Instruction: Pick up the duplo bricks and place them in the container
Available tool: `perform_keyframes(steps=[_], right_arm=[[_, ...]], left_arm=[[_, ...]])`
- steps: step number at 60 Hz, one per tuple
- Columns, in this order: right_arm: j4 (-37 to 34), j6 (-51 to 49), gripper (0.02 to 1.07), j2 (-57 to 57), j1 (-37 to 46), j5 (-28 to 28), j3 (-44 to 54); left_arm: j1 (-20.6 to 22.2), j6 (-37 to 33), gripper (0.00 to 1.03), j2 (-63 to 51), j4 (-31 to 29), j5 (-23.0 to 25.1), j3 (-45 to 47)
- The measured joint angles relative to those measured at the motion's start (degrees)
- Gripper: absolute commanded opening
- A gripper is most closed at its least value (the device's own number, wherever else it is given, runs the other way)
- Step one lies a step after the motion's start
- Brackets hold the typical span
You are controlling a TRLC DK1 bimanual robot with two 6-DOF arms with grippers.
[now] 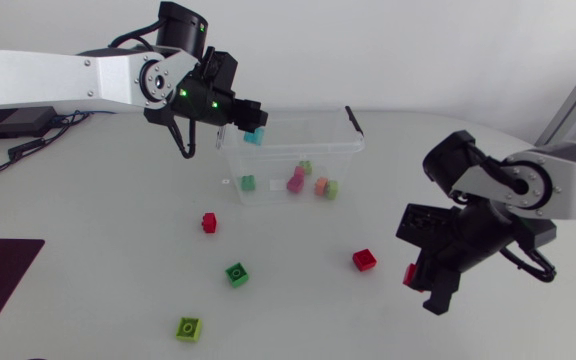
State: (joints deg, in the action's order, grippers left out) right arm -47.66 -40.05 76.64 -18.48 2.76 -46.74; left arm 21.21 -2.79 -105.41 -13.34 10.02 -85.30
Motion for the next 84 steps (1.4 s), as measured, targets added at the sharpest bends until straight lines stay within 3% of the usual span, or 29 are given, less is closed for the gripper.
perform_keyframes(steps=[5, 13, 34, 44, 56, 58, 59, 60, 64, 68, 75, 84], right_arm=[[-0.46, 1.79, 0.24, -0.52, -1.44, 0.0, -3.54], [-0.13, 6.25, 0.24, 0.04, -2.75, 0.22, -12.57], [12.59, 16.52, 0.25, 10.73, -2.84, 0.46, -29.81], [19.85, 20.28, 0.25, 16.83, -2.84, 0.46, -35.23], [25.22, 22.77, 0.27, 22.69, -2.8, 0.59, -41.35], [25.62, 23.17, 0.34, 23.74, -2.84, 0.59, -42.51], [25.75, 23.21, 0.42, 24.33, -2.86, 0.57, -43.15], [25.92, 23.39, 0.42, 24.9, -2.91, 0.5, -43.8], [26.29, 23.61, 0.79, 26.99, -3.19, 0.31, -45.99], [26.36, 23.87, 0.92, 30.1, -3.96, -1.36, -49.09], [27.23, 24.96, 0.96, 32.02, -5.22, -5.6, -49.75], [31.54, 25.97, 0.96, 24.35, -5.46, -5.99, -40.59]], left_arm=[[-0.33, -0.52, 0.97, 0.04, -0.04, -0.22, 0.0], [-1.99, -3.8, 0.97, 3.72, -1.95, -0.22, 1.36], [-14.27, -27.41, 0.97, 23.26, -11.3, 4.39, 16.68], [-15.06, -37.44, 0.97, 23.54, -13.88, 5.68, 26.73], [-15.06, -45.29, 0.97, 23.65, -15.15, 6.05, 28.2], [-15.06, -47.1, 0.97, 23.58, -15.12, 6.05, 28.26], [-15.06, -48.11, 0.97, 23.41, -15.15, 6.05, 28.3], [-15.06, -49.05, 0.97, 23.19, -15.15, 6.05, 28.3], [-15.06, -52.65, 0.96, 21.9, -15.1, 6.23, 28.37], [-15.06, -57.42, 0.96, 19.17, -15.02, 6.25, 28.74], [-14.69, -61.9, 0.93, 12.63, -13.75, 6.25, 28.48], [-12.48, -65.05, 0.91, 7.21, -13.92, 6.25, 25.31]])
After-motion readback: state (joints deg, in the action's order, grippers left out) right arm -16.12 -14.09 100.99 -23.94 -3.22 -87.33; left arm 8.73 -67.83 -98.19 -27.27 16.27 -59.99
